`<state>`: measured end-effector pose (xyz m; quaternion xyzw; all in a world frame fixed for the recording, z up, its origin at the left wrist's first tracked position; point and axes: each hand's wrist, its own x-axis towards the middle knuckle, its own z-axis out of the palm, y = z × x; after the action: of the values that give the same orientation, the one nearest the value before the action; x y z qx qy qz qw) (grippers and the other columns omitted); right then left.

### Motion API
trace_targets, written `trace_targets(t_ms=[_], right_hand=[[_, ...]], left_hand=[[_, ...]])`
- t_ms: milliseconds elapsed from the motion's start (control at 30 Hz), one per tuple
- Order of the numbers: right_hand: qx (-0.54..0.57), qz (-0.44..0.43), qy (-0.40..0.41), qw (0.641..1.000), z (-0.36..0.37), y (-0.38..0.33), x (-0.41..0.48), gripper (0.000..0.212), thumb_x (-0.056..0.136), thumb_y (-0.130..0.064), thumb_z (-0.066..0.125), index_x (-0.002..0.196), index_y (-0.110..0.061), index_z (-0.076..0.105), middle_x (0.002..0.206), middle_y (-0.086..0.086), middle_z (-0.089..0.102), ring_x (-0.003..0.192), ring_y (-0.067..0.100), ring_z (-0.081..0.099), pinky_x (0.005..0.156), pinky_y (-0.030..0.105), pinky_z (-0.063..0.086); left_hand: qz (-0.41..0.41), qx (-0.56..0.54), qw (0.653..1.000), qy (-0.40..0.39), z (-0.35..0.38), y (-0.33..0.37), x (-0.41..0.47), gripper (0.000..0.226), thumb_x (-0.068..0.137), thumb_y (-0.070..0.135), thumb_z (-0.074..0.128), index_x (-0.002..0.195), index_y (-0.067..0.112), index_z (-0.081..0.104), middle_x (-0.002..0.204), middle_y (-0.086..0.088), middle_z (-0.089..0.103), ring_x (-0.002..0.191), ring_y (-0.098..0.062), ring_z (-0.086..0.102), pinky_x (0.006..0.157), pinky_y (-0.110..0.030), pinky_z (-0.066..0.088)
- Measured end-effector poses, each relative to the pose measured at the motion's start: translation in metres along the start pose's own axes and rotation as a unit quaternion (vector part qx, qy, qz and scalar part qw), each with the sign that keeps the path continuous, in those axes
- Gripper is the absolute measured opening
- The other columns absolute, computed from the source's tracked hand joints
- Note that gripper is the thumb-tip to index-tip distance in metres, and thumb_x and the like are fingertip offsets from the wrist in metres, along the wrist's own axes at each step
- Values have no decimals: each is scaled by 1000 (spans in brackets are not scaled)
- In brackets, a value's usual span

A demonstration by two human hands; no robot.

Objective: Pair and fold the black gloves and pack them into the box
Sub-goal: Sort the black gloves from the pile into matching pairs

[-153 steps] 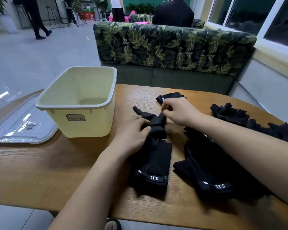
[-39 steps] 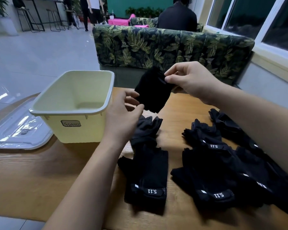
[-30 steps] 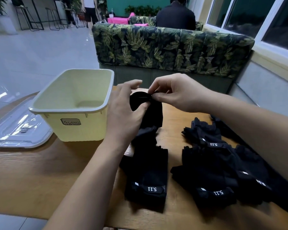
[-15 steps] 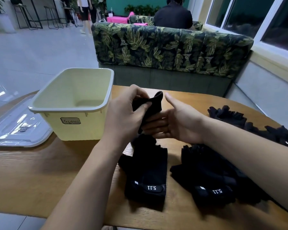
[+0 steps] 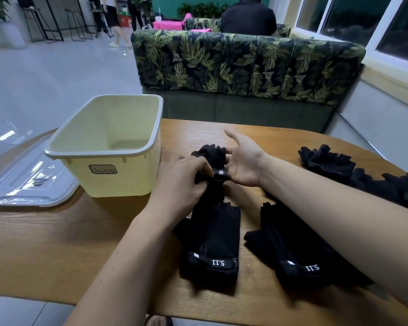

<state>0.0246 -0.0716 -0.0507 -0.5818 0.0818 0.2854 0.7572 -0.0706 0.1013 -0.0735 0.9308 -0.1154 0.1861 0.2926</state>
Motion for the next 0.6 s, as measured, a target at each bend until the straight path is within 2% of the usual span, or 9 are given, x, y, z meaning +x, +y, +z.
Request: trace_targets(t_ms=[67,133,200,267,333,400,467,533,600], right_hand=[[-16,1,9,1000,-4,3,12,59,101,-61,53,123,-6,53,85,7,54,72,28,63,61,34,59],[-53,2,22,998,-7,4,19,53,101,-56,56,120,-7,53,86,10,60,70,28,63,64,35,55],[-86,1,30,996,-9,5,22,44,100,-46,61,120,-8,52,84,10,60,66,24,59,63,34,51],[-115,-1,17,993,-8,7,24,27,99,-31,64,114,-10,56,80,5,55,61,19,56,58,30,49],[-156,-17,9,988,-7,11,27,7,95,-15,67,99,-14,61,82,3,56,66,17,59,56,27,48],[-184,-60,42,980,-10,14,32,21,89,0,73,100,-15,64,96,9,66,89,23,65,66,30,50],[-188,-98,71,975,-10,14,34,37,81,4,78,110,-15,66,113,20,72,104,32,68,75,37,54],[-223,-129,100,961,-11,14,34,48,67,-5,83,110,-20,68,116,23,74,104,36,71,81,43,55],[-276,-154,121,941,-15,17,34,49,65,-6,84,109,-20,67,109,20,76,96,33,72,83,43,58]], left_hand=[[-9,8,1000,-26,4,-2,0,23,82,16,72,93,36,70,88,21,66,105,-16,58,93,-50,50],[-26,7,998,-58,6,-3,-1,22,83,15,72,95,33,73,83,20,63,100,-15,63,91,-45,53],[-47,0,994,-95,9,-5,-2,18,85,19,74,98,32,74,89,16,71,97,-11,67,89,-40,56],[-65,-14,991,-115,10,-6,-2,13,88,26,76,99,34,73,96,14,75,97,-8,69,88,-37,57],[-82,-40,989,-118,10,-7,-2,7,91,32,75,97,35,73,96,15,75,91,-3,68,82,-33,58],[-91,-55,987,-120,9,-6,-2,3,94,34,72,96,35,73,95,15,75,82,5,64,72,-30,56],[-90,-59,987,-122,10,-6,-1,4,96,33,70,96,36,73,95,16,75,83,4,64,71,-28,54],[-87,-66,987,-120,11,-6,0,7,98,30,68,97,35,73,92,17,74,85,3,64,75,-27,54],[-89,-62,987,-120,12,-5,1,11,99,27,65,98,34,74,87,17,73,78,5,62,70,-26,50]])
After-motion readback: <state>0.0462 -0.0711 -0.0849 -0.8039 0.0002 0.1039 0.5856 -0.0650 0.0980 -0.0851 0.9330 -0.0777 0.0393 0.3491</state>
